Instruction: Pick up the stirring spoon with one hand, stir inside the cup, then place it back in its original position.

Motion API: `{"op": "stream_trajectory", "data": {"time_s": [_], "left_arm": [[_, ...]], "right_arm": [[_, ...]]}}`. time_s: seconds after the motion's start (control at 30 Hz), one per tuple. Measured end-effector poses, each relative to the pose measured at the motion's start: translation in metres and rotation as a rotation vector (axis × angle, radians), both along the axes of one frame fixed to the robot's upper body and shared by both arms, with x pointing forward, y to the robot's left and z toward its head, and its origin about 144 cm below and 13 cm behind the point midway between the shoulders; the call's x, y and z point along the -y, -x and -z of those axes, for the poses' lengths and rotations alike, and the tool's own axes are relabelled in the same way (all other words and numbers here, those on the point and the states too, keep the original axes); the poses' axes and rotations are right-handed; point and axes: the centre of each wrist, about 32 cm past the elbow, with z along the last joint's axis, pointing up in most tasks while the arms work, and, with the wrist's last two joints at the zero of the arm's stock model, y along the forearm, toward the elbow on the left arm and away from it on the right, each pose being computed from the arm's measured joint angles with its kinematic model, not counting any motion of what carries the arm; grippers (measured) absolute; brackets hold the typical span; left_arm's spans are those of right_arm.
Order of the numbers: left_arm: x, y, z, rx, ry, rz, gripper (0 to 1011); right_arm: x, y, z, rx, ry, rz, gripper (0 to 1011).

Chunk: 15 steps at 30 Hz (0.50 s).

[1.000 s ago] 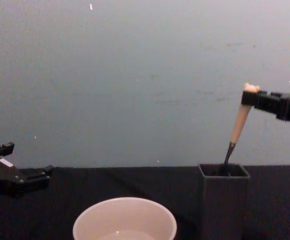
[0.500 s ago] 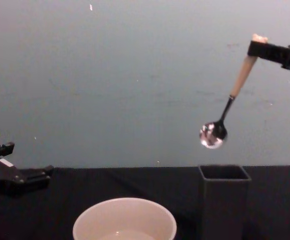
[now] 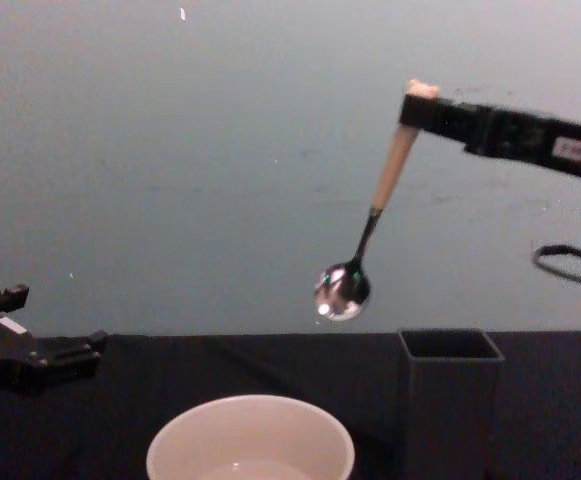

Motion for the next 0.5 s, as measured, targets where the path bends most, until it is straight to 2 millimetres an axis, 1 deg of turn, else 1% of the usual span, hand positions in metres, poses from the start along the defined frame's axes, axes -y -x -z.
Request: {"op": "stream_trajectory", "data": {"time_s": [0.27, 0.5], "left_arm": [[0.000, 0.000, 0.000, 0.000, 0.000, 0.000, 1001], [0.000, 0.000, 0.000, 0.000, 0.000, 0.000, 1001]], "right_arm": [[-0.018, 0.002, 0.009, 0.012, 0.048, -0.088, 218], [-0.026, 0.005, 0.018, 0.041, 0.113, -0.148, 218]]}}
